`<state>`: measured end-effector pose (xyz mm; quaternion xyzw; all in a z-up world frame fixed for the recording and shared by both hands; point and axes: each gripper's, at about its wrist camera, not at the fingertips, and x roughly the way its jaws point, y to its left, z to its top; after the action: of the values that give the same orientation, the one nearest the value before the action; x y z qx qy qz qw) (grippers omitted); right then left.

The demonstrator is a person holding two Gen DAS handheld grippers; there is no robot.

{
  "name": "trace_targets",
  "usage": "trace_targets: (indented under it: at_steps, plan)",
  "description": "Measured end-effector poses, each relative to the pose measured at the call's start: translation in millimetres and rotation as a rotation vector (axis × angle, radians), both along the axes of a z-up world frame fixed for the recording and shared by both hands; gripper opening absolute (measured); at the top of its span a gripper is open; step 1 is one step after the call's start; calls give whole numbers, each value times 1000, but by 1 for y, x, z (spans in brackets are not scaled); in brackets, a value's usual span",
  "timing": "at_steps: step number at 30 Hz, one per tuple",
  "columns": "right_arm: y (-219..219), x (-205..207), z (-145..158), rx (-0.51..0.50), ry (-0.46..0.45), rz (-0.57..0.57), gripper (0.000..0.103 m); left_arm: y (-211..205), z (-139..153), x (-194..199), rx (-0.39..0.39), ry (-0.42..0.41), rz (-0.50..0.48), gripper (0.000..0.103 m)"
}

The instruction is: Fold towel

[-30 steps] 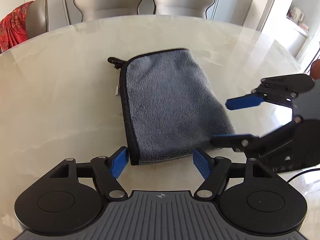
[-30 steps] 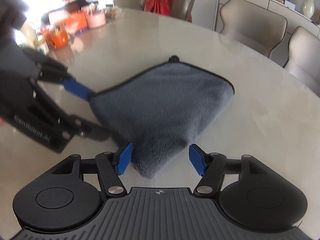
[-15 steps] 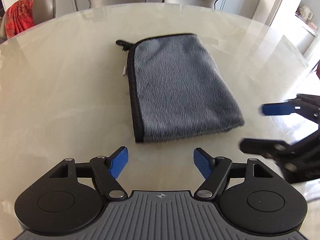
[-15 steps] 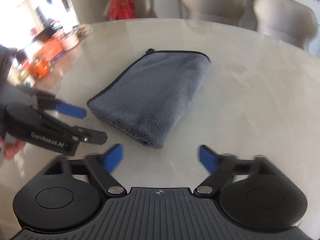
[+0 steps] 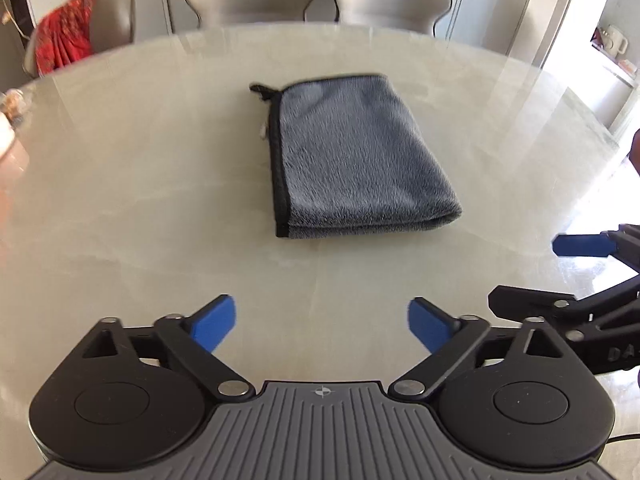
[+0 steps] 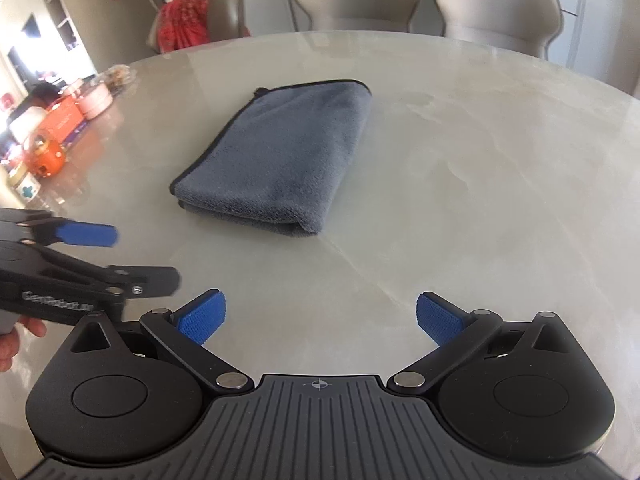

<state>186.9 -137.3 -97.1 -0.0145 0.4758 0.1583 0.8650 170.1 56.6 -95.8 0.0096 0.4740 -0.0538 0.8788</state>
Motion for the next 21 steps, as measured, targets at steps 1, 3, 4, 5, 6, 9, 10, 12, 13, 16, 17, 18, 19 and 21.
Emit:
trace_targets:
  at_steps: [1, 3, 4, 5, 6, 9, 10, 12, 13, 16, 17, 18, 19, 21]
  plan:
    - [0, -2, 1, -3, -3, -12, 103, 1, 3, -4, 5, -12, 5, 100]
    - [1, -8, 5, -14, -12, -41, 103, 3, 8, -11, 12, -32, 18, 100]
    - [1, -11, 7, -22, -17, -50, 103, 4, 10, -14, 13, -39, 26, 101]
    - [3, -16, 9, -43, -29, -64, 103, 5, 13, -18, 15, -47, 34, 101]
    - [5, -20, 11, -64, -40, -78, 103, 5, 14, -20, 17, -48, 38, 101]
    - [9, -33, 15, -94, -56, -111, 103, 6, 19, -32, 22, -44, 53, 101]
    - [8, -37, 16, -84, -58, -120, 103, 5, 21, -37, 26, -46, 60, 101]
    - [8, -44, 19, -65, -62, -137, 103, 5, 23, -45, 24, -46, 66, 101]
    - [7, -48, 21, -59, -66, -146, 103, 5, 24, -49, 18, -45, 69, 101]
    - [7, -62, 27, -46, -104, -179, 103, 4, 25, -57, 8, -39, 72, 101]
    - [8, -66, 28, -46, -114, -182, 103, 3, 26, -60, 6, -37, 72, 101]
    - [8, -71, 30, -45, -124, -185, 103, 2, 26, -62, 9, -40, 73, 101]
    - [9, -74, 32, -45, -131, -184, 103, 1, 27, -65, 12, -43, 73, 101]
    - [10, -81, 35, -46, -147, -187, 103, -1, 31, -70, 17, -59, 75, 101]
